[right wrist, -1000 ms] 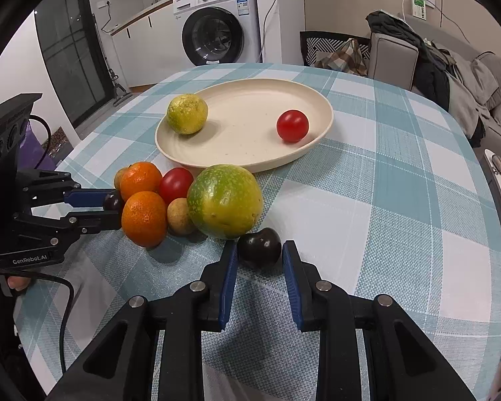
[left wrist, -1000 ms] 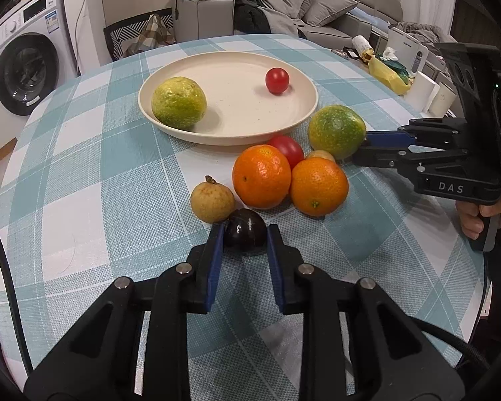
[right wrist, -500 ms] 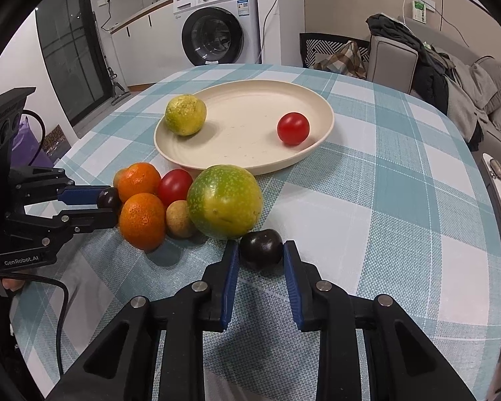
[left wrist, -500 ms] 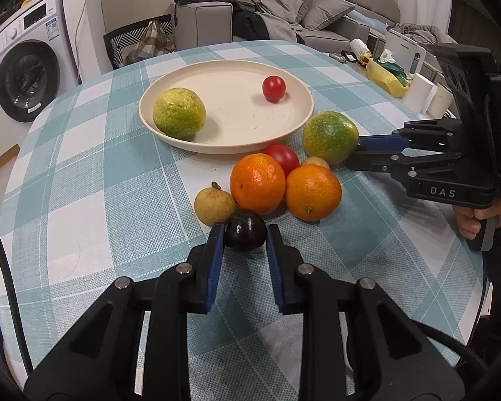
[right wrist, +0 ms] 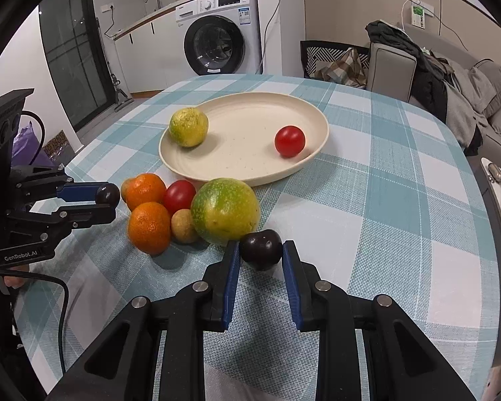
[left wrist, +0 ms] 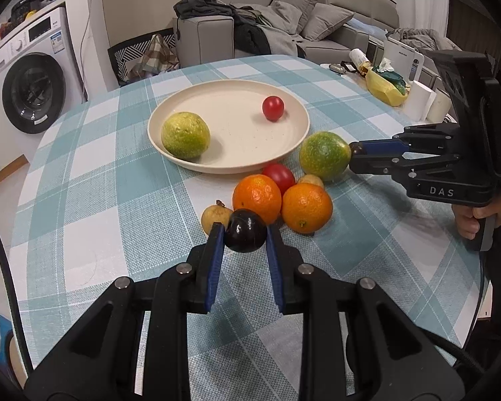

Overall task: Organize fruits
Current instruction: 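Grasp the dark plum with the left gripper while the right gripper grasps another plum, then lift both dark plums onto the cream plate and open both grippers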

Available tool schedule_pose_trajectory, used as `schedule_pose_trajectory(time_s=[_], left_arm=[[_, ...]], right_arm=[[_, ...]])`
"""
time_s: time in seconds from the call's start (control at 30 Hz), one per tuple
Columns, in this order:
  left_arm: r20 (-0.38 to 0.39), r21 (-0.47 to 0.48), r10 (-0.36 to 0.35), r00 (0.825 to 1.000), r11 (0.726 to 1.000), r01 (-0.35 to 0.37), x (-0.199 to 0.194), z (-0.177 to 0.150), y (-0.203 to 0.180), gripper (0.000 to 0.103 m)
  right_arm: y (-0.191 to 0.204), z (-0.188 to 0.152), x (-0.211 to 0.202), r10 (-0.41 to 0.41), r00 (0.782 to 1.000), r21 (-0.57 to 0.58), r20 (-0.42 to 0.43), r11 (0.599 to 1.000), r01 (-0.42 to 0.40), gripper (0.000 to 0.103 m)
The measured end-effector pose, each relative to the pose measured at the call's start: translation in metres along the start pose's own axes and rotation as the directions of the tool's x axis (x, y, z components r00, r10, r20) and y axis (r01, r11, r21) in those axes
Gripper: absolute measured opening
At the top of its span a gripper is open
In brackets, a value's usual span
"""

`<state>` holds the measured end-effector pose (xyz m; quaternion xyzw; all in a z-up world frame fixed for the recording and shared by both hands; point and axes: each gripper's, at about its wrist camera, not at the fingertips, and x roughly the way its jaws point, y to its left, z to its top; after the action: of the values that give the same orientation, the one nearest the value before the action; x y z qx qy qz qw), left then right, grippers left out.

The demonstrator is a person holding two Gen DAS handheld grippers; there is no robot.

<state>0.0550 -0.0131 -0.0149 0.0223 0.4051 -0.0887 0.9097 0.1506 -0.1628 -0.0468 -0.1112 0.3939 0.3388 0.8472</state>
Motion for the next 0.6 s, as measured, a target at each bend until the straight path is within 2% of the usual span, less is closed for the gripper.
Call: schedule_pose_trajectory(time_s=[0.6], left_arm=[[0.094,-0.025,0.056,0.994,0.998,-0.054,-0.031,0.011,0.002,0.023]], right_arm=[[0.004,0.007,-0.024,0.020,0.995,-0.013,0.102,1.000,-0.018,0.027]])
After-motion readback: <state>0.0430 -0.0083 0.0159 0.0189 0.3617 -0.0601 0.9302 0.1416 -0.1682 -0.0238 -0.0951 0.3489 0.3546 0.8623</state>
